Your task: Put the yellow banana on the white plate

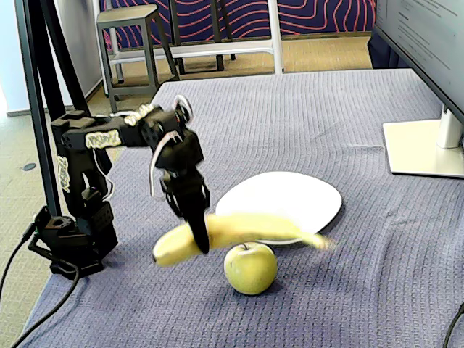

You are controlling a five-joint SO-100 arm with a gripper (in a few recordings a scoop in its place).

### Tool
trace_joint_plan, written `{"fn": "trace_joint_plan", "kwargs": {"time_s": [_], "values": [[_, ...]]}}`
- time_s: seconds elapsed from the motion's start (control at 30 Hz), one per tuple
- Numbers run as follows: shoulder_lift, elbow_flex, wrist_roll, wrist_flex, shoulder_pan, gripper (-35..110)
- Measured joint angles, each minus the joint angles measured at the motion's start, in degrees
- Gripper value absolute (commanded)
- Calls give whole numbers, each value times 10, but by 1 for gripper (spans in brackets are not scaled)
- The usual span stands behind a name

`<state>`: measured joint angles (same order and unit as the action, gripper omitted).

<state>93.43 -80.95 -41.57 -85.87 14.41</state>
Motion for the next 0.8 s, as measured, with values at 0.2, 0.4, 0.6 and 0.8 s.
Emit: {"fn": "trace_joint_plan", "kwargs": {"time_s": [0.2, 0.4, 0.6, 0.8], "values": [[77, -3, 47, -16, -62, 0], [122, -64, 139, -3, -116, 0], [147, -134, 221, 53, -168, 0], [149, -159, 178, 91, -207, 0]]}}
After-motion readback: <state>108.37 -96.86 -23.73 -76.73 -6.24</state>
